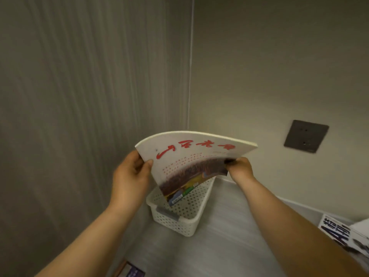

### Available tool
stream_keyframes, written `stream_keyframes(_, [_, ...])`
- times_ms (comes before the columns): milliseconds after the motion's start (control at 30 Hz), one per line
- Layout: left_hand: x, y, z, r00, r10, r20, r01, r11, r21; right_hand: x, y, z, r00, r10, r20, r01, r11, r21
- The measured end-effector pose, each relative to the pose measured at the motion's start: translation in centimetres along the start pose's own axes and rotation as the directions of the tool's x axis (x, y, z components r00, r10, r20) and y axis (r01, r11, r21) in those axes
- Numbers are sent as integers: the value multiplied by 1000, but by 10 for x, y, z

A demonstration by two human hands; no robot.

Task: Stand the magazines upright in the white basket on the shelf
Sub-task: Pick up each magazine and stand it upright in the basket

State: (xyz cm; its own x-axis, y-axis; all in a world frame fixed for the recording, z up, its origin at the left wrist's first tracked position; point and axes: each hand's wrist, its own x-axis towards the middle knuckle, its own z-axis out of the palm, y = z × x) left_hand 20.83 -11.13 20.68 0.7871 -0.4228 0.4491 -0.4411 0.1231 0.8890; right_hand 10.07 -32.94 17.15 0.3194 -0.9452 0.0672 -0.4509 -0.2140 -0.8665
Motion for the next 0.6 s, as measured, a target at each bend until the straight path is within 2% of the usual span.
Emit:
stream_keyframes(200, [9,-43,-3,999,-51,7,50,998,44,32,4,57,998,36,50,-33,998,-58])
stream_keyframes(433, [13,-68,5,998,-51,-34,56,978,199,39,4,107,980,49,192,-58,998,40])
stream_keyframes(600, [21,-72,15,996,-60,-67,75,969,237,25,-9,131,961,31,274,-124,937,327])
